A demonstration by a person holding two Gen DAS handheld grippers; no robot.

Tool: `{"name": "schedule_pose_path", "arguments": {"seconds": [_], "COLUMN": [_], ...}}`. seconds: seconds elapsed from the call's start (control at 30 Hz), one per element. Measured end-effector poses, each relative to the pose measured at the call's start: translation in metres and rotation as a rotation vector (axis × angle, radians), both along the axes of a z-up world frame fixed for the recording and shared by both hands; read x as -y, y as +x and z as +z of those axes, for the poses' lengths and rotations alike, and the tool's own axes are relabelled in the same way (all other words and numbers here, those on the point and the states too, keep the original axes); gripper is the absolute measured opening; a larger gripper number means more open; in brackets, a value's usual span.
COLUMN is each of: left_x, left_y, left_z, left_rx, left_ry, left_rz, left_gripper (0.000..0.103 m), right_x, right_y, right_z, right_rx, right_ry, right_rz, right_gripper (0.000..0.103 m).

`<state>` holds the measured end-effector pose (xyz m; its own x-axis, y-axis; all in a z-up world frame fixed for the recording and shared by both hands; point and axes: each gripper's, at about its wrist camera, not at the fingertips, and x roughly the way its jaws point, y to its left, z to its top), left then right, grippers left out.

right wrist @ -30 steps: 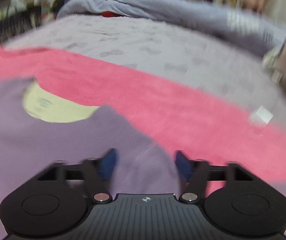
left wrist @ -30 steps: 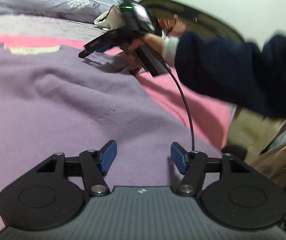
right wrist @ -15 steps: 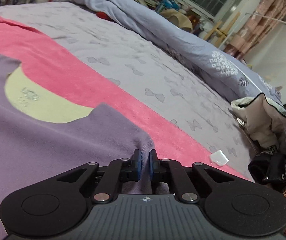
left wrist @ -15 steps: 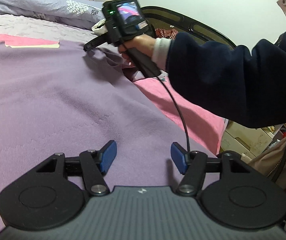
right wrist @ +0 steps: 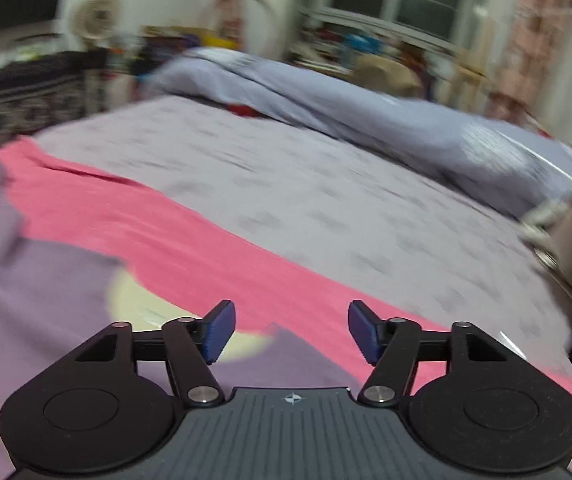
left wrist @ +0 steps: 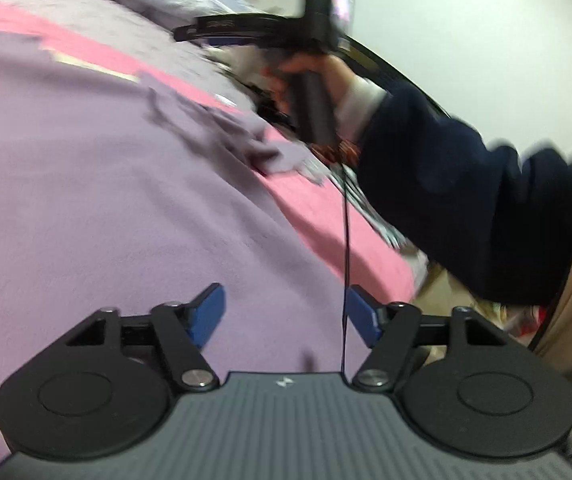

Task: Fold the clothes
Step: 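Grasp the shirt shoulder with the right gripper and pull it flat, then lower the shoulder onto the towel and open the right gripper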

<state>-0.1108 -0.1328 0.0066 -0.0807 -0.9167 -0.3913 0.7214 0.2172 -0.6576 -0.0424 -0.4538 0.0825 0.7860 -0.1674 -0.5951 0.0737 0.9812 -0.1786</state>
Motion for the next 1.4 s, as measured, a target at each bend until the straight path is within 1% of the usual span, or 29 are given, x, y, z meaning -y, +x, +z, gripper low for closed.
{"name": "schedule_pose_path", "arguments": {"seconds": [0.03,0.07,0.1,0.13,0.17,0.2,0.23,0.27,0.33,0.4,0.43,0.47,0.5,0.53,0.57,0.6,0.67,0.8,0.93,1.0,1.03,1.13,1.2,1.23,1.33,1.4], "left_x": [-0.011,-0.021,-0.028,-0.032,-0.032,-0.033,-0.035,-0.037,-0.033,-0.028,-0.027,-0.029,-0.031,-0.033,-0.035,-0.037,-0.038,-0.042,-0.045,-0.046,-0.046,-0.047,-0.048,-0.049,-0.049,-0.049], "left_y": [0.003,0.006,0.008,0.010,0.012,0.013,0.010,0.006,-0.006,-0.013,-0.014,-0.013,-0.010,-0.008,-0.006,-0.005,-0.006,-0.006,-0.012,-0.015,-0.016,-0.018,-0.020,-0.021,-0.022,-0.023], "left_z": [0.007,0.013,0.016,0.015,0.009,0.003,-0.004,-0.010,-0.013,-0.013,-0.013,-0.013,-0.014,-0.015,-0.016,-0.017,-0.018,-0.015,-0.015,-0.015,-0.015,-0.016,-0.016,-0.016,-0.018,-0.018], "left_rx": [0.026,0.054,0.087,0.109,0.114,0.124,0.147,0.177,0.263,0.318,0.322,0.309,0.283,0.261,0.247,0.234,0.236,0.241,0.241,0.242,0.241,0.240,0.238,0.237,0.236,0.237], "left_ry": [-0.008,-0.011,0.006,0.044,0.090,0.119,0.106,0.099,0.112,0.137,0.133,0.121,0.101,0.084,0.073,0.063,0.062,0.063,0.059,0.058,0.057,0.052,0.048,0.047,0.043,0.041], "left_rz": [0.052,0.103,0.153,0.193,0.215,0.230,0.231,0.228,0.211,0.203,0.202,0.202,0.203,0.204,0.204,0.205,0.205,0.205,0.206,0.206,0.206,0.206,0.205,0.205,0.205,0.205], "left_gripper": [0.096,0.101,0.102,0.102,0.102,0.102,0.102,0.102,0.102,0.102,0.102,0.102,0.102,0.102,0.102,0.102,0.102,0.102,0.102,0.102,0.102,0.102,0.102,0.102,0.102,0.102], "right_x": [-0.013,-0.029,-0.044,-0.058,-0.072,-0.086,-0.099,-0.106,-0.108,-0.109,-0.110,-0.111,-0.112,-0.115,-0.123,-0.130,-0.138,-0.141,-0.147,-0.145,-0.144,-0.138,-0.131,-0.130,-0.130,-0.130], "right_y": [0.006,0.014,0.023,0.034,0.045,0.056,0.066,0.074,0.083,0.091,0.096,0.100,0.104,0.105,0.101,0.097,0.091,0.094,0.103,0.115,0.121,0.138,0.149,0.152,0.161,0.169], "right_z": [0.002,0.001,-0.004,-0.011,-0.019,-0.027,-0.036,-0.042,-0.049,-0.056,-0.060,-0.063,-0.067,-0.068,-0.066,-0.065,-0.062,-0.061,-0.068,-0.072,-0.074,-0.079,-0.082,-0.086,-0.099,-0.098], "right_rx": [-0.001,-0.003,-0.009,-0.021,-0.033,-0.045,-0.054,-0.065,-0.098,-0.132,-0.149,-0.165,-0.182,-0.190,-0.187,-0.182,-0.164,-0.125,-0.064,-0.054,-0.048,-0.020,-0.030,-0.039,-0.056,-0.061], "right_ry": [-0.004,-0.020,-0.035,-0.051,-0.068,-0.084,-0.098,-0.093,-0.032,0.029,0.059,0.089,0.120,0.123,0.080,0.035,-0.007,-0.028,-0.118,-0.120,-0.121,-0.125,-0.089,-0.093,-0.147,-0.156], "right_rz": [0.046,0.093,0.131,0.155,0.178,0.201,0.225,0.238,0.233,0.228,0.225,0.222,0.220,0.226,0.250,0.276,0.278,0.219,0.152,0.114,0.093,0.019,-0.012,-0.015,-0.018,-0.034], "right_gripper": [0.066,0.069,0.070,0.070,0.070,0.070,0.071,0.080,0.096,0.097,0.091,0.072,0.062,0.050,0.038,0.032,0.016,0.012,0.011,0.011,0.007,0.007,0.007,0.007,0.007,0.007]}}
